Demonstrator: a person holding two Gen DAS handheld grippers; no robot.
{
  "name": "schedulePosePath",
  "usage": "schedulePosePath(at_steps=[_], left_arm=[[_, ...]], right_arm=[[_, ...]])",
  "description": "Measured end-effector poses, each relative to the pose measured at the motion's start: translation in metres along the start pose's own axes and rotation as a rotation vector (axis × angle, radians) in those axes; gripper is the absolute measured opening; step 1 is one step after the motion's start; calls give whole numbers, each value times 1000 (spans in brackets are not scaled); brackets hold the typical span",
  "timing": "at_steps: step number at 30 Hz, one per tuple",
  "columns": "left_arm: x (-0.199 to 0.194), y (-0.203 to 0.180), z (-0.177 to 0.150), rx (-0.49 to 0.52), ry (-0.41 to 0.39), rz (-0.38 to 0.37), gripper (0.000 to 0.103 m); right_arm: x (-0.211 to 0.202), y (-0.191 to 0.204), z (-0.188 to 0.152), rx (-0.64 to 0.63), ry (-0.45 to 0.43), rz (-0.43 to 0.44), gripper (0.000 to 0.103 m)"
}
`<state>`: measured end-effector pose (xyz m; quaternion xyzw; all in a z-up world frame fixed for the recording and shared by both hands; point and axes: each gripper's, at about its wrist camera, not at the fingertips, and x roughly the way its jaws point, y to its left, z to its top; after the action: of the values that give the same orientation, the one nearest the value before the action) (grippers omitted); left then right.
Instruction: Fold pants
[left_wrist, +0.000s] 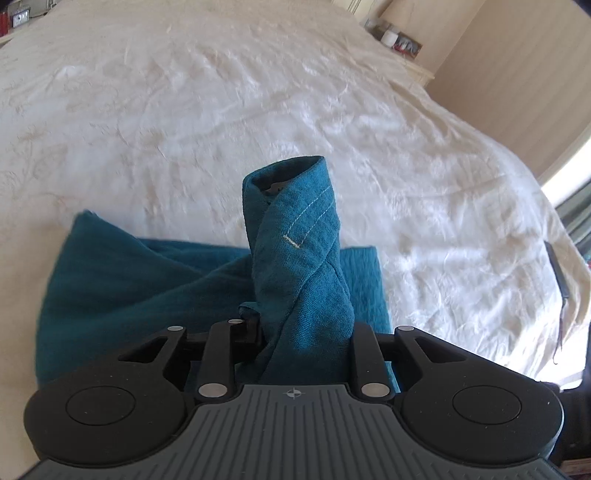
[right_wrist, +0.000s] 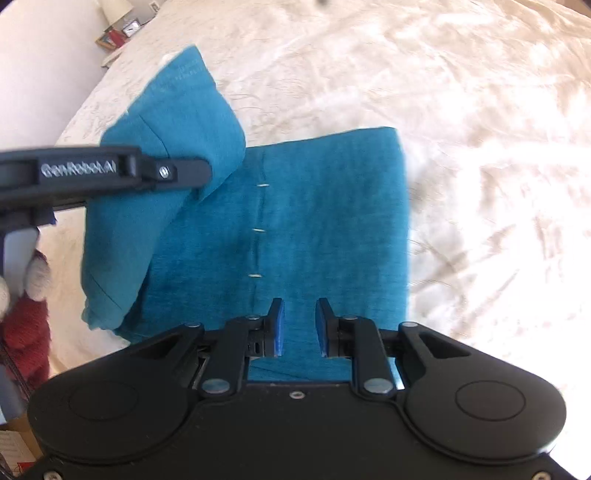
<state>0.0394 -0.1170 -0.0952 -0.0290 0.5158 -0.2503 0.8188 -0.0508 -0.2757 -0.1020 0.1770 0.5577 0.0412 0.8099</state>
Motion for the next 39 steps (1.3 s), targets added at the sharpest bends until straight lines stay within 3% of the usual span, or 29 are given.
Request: schedulePosePath(at_steps=[3,6,7,15,19,22,24,28,34,39], left_arm=[[24,-18,-9,19,71,4,38],[26,-30,-12,41,76,-8,59],[24,-35,-12,48,74,-31,60],[14,-71,1,101,25,-102,62],[-2,-48,3,78,4,-44,62],[-10,-19,-4,70,22,33,62],[-20,-2,-13,75,24,82,62],[-39,23,-28,33,40,72,62],[-29,44,-47,-9,111,92,62],[3,43,-70,96,268,36,62]], right_arm=[[-6,-28,-4,28,8,-11,31],[-9,-45,-6,40,15,-18,31],[-9,-49,-6,45,15,-17,31],[-18,-67,-8,79,-14,-2,31],[-25,-68,-3,78,-57,39,35],[-28,-61,3,72,-92,75,53],[-23,-53,8,64,-101,83,53],[-14,-41,15,57,-89,102,53],[2,-37,17,110,-39,122,57],[8,-30,22,100,-57,83,64]])
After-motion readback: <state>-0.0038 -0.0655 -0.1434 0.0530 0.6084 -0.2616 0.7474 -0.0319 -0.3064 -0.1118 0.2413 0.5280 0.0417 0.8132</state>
